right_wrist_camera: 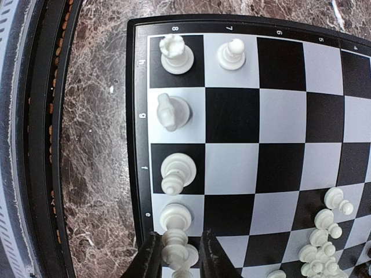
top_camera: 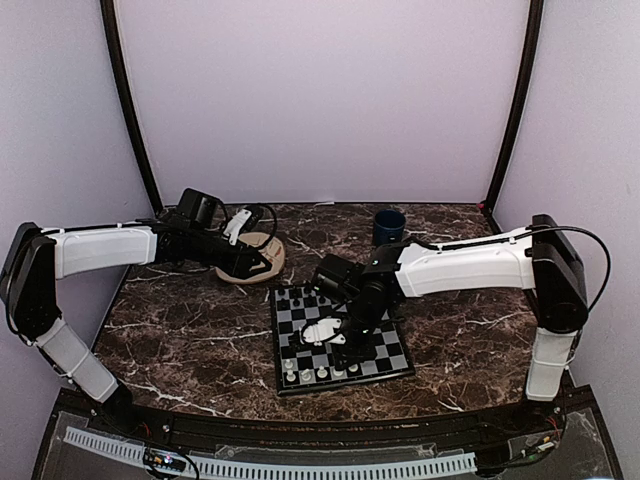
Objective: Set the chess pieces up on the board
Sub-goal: Place the queen at d1, then pick up the pawn from the chessboard.
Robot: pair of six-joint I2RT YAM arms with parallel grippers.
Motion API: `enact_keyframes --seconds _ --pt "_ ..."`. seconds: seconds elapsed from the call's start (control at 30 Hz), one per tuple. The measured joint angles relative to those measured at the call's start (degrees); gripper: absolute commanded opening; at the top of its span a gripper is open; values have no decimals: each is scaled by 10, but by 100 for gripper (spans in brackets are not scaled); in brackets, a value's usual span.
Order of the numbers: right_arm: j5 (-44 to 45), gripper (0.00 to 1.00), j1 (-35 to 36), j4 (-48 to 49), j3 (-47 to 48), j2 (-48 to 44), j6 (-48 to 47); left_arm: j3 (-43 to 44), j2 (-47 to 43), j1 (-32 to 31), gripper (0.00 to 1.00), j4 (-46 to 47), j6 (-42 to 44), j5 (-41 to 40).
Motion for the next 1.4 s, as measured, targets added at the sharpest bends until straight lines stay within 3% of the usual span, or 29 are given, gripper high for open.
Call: enact_keyframes --seconds 0.47,0.73,1.13,1.4 --pt "5 35 4 3 -3 -2 -2 0 0 0 45 0 0 -1" --pt "6 35 -10 2 -36 -58 -7 0 0 0 45 0 0 -2" --pt "-33 31 -155 23 -58 -112 5 -2 0 -7 38 4 10 27" --pt "-69 30 -292 68 -144 -192 29 9 5 -101 37 -23 49 47"
